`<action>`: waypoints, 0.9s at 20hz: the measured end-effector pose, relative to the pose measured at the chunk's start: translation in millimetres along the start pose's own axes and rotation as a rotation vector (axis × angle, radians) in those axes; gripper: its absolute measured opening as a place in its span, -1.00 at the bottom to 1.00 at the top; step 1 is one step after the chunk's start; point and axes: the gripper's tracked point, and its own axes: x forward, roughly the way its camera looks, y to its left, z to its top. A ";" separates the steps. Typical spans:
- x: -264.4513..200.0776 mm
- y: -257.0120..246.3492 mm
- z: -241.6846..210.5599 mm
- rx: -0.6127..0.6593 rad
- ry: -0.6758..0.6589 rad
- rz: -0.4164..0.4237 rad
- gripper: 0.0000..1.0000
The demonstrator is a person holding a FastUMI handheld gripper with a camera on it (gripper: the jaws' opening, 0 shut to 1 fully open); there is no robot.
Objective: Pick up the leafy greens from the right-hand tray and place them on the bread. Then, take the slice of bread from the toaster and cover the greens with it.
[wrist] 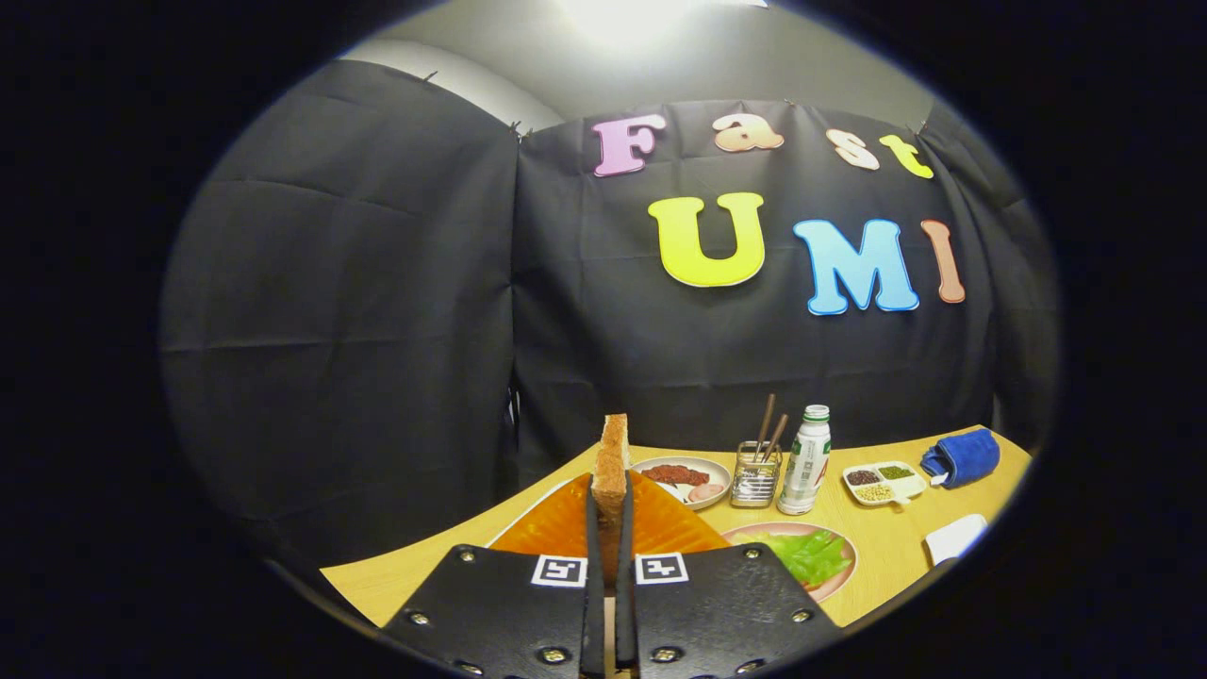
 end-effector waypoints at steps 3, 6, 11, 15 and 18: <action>-5.7 -3.8 15.0 0.014 -0.030 0.007 -0.91; -16.1 -14.8 26.4 0.019 -0.043 0.015 -0.91; -29.7 -46.4 37.4 0.003 -0.070 -0.027 -0.91; -33.7 -71.5 29.7 0.012 -0.057 -0.067 -0.91; -36.2 -93.0 22.2 0.015 -0.043 -0.096 -0.91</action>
